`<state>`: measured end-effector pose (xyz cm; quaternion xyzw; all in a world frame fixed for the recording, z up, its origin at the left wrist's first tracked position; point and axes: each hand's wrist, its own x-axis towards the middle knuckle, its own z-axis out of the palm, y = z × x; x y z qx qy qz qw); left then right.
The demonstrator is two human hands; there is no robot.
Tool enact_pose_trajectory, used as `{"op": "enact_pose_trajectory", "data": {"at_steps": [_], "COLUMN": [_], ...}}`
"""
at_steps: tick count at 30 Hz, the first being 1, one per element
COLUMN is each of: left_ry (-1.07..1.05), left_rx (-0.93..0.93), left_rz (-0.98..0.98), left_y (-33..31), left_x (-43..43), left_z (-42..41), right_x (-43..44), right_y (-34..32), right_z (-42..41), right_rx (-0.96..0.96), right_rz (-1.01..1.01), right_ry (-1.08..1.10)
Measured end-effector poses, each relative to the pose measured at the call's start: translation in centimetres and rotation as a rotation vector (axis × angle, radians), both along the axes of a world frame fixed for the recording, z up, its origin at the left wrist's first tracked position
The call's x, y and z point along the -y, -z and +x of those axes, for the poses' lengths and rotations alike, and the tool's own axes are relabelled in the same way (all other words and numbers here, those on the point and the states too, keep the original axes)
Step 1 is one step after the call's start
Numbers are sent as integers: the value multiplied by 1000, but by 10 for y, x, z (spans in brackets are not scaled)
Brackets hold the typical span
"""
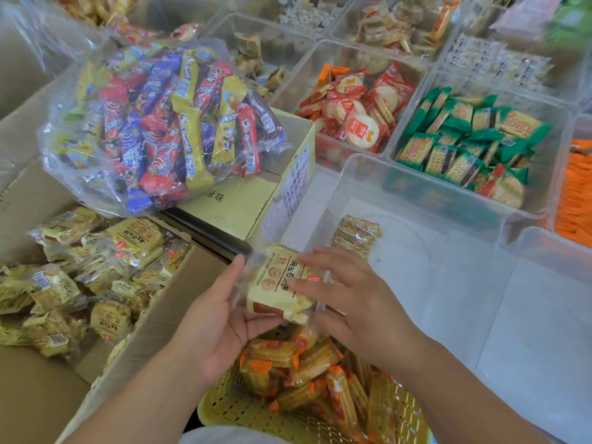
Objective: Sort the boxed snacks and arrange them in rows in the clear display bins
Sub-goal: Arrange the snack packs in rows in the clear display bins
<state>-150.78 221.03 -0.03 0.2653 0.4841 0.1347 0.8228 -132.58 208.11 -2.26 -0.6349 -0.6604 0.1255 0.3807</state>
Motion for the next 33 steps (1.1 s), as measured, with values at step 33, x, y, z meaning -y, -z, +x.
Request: {"op": "enact_pose_trajectory", "data": {"at_steps": [33], "left_ry": [-91], "left_rx": [-67], "left_rz": [71], "left_y": [6], "left_x": [4], "left_z": [-13], "right_x": [-89], "right_y": [104], "right_z": [129], "right_rx": [126], "right_rz": [-814], "right_ry": [472]}}
